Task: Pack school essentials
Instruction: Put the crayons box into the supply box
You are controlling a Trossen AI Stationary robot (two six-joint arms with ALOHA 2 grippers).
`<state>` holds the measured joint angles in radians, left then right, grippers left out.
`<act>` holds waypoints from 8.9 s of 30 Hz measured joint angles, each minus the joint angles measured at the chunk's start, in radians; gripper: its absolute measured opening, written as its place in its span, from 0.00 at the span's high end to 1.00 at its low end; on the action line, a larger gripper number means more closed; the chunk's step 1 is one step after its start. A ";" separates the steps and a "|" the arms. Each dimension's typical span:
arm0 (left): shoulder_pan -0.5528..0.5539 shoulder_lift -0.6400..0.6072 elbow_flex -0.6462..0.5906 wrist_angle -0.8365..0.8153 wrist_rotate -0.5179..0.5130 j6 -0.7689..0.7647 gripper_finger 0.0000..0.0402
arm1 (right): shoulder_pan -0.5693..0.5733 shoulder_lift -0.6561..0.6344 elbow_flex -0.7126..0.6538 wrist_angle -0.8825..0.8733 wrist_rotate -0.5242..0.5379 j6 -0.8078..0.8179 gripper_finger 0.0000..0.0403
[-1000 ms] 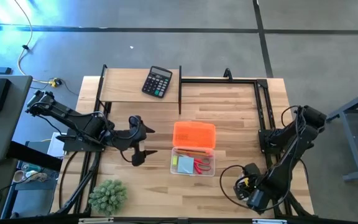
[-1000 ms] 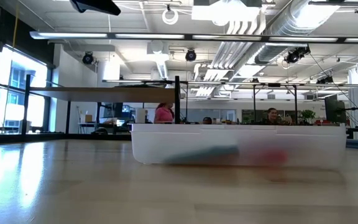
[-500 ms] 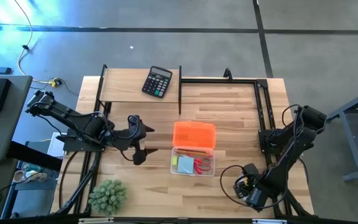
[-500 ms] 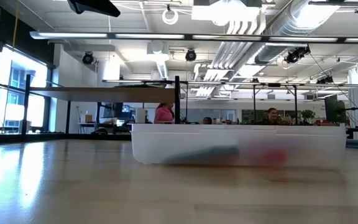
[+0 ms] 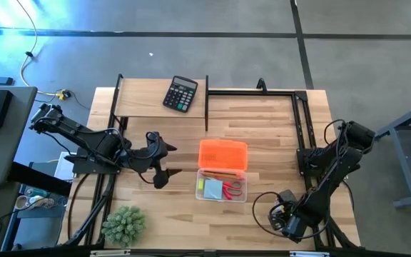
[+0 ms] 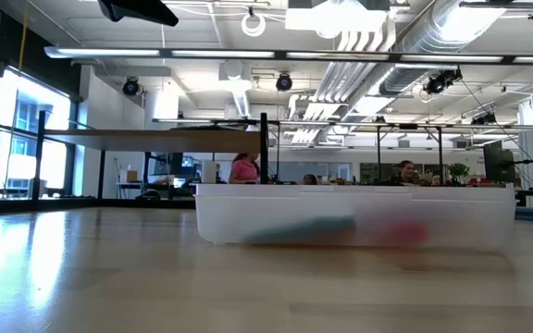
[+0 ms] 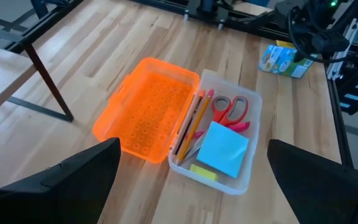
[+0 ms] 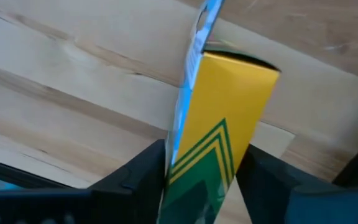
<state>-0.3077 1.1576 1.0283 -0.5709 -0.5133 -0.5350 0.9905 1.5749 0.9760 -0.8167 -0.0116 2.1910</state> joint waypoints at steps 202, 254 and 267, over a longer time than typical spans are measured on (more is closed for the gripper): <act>0.000 -0.104 -0.001 -0.160 0.159 -0.007 0.01 | -0.520 0.464 1.050 -0.755 0.481 -1.073 0.39; -0.048 0.528 0.000 0.475 0.170 0.180 0.05 | -0.594 0.065 0.304 0.004 0.341 -0.934 0.39; -0.048 0.605 -0.002 0.530 0.232 0.263 0.46 | -0.618 0.065 0.283 0.017 0.349 -0.934 0.39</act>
<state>-0.3553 1.7622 1.0268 -0.0413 -0.2811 -0.2723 0.3728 1.6402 1.2594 -0.7998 0.3371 1.2572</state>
